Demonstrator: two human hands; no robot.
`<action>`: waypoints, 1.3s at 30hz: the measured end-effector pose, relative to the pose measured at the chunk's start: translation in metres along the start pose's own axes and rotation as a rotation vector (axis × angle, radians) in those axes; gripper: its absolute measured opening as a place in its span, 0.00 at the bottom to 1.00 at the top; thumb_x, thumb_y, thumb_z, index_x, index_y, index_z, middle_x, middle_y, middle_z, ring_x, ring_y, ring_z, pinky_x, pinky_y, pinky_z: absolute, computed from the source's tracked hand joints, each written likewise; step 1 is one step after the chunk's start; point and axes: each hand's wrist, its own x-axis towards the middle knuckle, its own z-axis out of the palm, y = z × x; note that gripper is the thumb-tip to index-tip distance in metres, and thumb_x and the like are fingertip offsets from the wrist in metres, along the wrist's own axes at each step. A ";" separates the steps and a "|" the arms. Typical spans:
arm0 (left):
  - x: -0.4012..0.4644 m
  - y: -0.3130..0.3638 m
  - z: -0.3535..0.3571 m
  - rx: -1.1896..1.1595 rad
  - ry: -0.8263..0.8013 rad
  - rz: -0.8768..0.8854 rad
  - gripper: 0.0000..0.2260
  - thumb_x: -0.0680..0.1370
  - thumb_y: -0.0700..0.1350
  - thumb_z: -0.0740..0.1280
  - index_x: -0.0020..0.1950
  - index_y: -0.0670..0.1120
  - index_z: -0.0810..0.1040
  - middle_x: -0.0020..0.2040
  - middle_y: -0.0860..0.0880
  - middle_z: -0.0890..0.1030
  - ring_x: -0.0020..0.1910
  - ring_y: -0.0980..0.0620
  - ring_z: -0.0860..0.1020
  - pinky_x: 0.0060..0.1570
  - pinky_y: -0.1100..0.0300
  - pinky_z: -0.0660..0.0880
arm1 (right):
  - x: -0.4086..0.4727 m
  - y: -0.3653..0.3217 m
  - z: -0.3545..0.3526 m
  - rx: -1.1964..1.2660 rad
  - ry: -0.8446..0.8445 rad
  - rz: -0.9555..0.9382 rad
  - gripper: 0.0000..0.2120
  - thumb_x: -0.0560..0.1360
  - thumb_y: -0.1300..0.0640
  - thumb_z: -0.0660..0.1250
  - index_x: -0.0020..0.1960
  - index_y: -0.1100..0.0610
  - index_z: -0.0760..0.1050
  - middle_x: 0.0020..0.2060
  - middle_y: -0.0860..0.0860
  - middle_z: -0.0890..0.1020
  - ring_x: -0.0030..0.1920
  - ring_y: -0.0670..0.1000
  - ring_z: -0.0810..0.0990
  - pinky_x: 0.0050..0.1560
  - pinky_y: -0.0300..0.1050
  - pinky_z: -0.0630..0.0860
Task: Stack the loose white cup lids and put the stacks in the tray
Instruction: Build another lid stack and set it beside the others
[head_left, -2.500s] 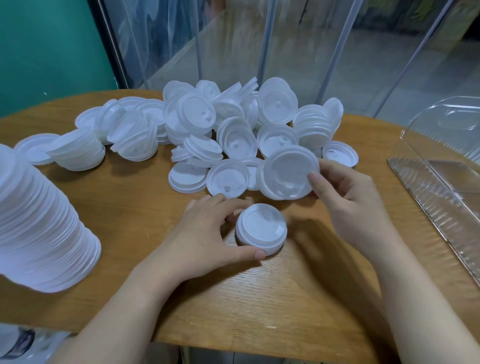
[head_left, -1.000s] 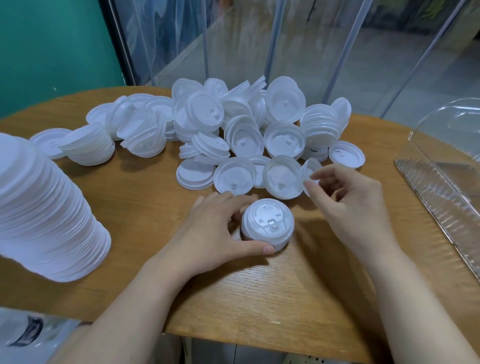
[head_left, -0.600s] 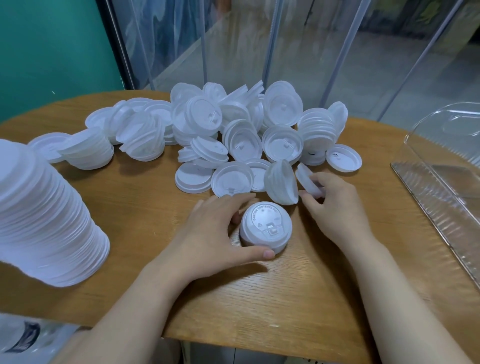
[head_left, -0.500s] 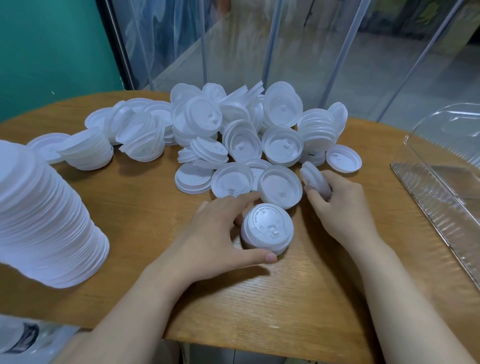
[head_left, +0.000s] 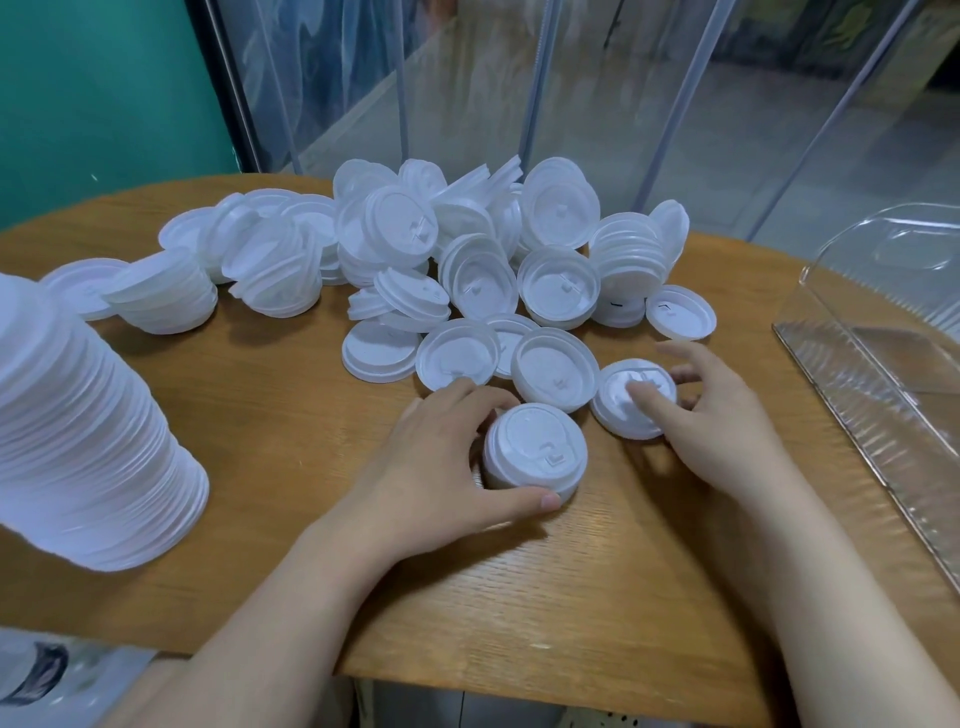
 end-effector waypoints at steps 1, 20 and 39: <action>0.000 0.001 0.001 0.001 0.006 -0.001 0.33 0.64 0.73 0.76 0.65 0.63 0.73 0.56 0.65 0.74 0.59 0.69 0.69 0.63 0.58 0.70 | -0.001 0.000 -0.002 -0.013 -0.027 0.015 0.29 0.75 0.46 0.75 0.73 0.47 0.71 0.59 0.47 0.77 0.45 0.42 0.78 0.44 0.37 0.71; 0.001 -0.004 -0.006 -0.079 -0.075 -0.010 0.36 0.61 0.68 0.80 0.68 0.63 0.76 0.55 0.62 0.77 0.57 0.62 0.73 0.63 0.54 0.72 | -0.049 -0.017 -0.005 0.134 -0.296 -0.294 0.33 0.63 0.38 0.81 0.66 0.41 0.77 0.59 0.41 0.83 0.56 0.47 0.82 0.52 0.41 0.79; -0.001 -0.003 -0.009 -0.096 -0.078 -0.029 0.34 0.63 0.63 0.82 0.66 0.62 0.77 0.56 0.63 0.79 0.57 0.62 0.75 0.61 0.56 0.74 | -0.042 -0.028 0.020 -0.033 -0.368 -0.379 0.35 0.64 0.42 0.81 0.69 0.40 0.74 0.61 0.34 0.77 0.61 0.38 0.76 0.54 0.29 0.70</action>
